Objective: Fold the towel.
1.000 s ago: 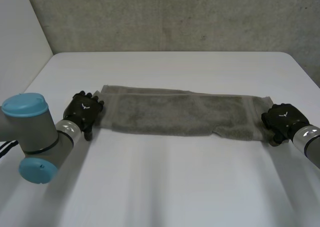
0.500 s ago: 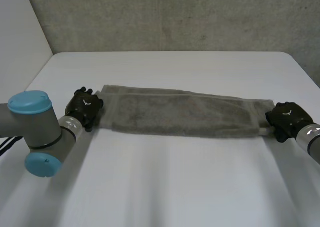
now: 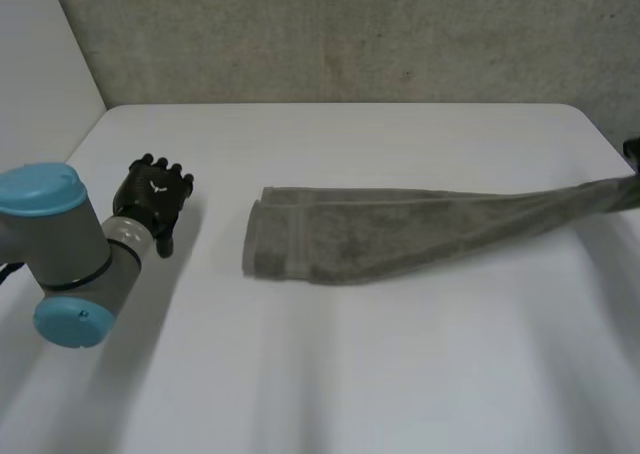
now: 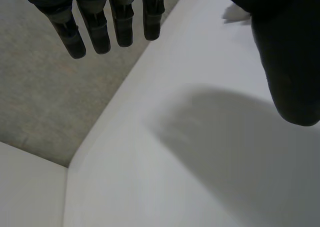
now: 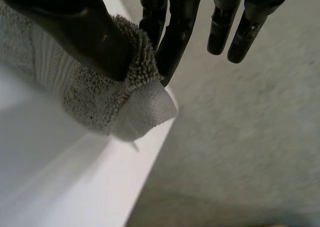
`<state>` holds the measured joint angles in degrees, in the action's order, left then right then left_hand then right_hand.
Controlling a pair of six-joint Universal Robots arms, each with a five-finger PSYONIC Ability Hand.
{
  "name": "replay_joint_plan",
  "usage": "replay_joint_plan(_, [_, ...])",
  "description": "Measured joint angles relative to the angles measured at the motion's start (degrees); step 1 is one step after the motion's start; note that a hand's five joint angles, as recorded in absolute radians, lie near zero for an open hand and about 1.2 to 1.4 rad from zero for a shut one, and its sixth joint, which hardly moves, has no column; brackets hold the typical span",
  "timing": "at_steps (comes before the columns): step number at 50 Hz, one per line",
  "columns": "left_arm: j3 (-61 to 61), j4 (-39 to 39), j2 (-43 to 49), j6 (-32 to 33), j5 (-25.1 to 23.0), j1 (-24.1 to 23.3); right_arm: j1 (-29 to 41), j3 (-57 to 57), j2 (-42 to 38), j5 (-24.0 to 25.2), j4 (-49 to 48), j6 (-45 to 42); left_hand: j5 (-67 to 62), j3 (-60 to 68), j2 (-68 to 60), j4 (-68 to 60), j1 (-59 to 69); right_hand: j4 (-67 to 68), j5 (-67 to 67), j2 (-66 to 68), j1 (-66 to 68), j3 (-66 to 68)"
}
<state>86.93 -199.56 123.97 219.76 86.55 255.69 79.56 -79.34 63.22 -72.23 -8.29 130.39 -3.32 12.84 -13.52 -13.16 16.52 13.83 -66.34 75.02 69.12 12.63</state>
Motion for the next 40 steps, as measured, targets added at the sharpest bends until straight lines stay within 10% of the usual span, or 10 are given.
replay_joint_plan(10, [-1.3, -0.2, -2.9, -0.8, 1.3, -0.8, 17.9, 10.8, 0.9, -0.3, -0.5, 3.9, 0.0, 0.0, 0.0, 0.0, 0.0, 0.0, 0.0, 0.9, 0.0, 0.0])
replay_joint_plan(28, [-2.8, -0.5, -6.0, -8.0, 4.5, -0.9, 52.0, 24.9, -20.8, -0.9, -3.9, 4.6, 0.0, 0.0, 0.0, 0.0, 0.0, 0.0, 1.3, 0.0, -0.2, 0.0])
replay_joint_plan(40, [-2.5, -0.4, -5.7, -7.9, 4.4, -1.8, 54.6, 24.4, -24.5, -6.7, -4.0, 5.4, 0.0, 0.0, 0.0, 0.0, 0.0, 0.0, 59.1, -51.6, -48.9, 0.0])
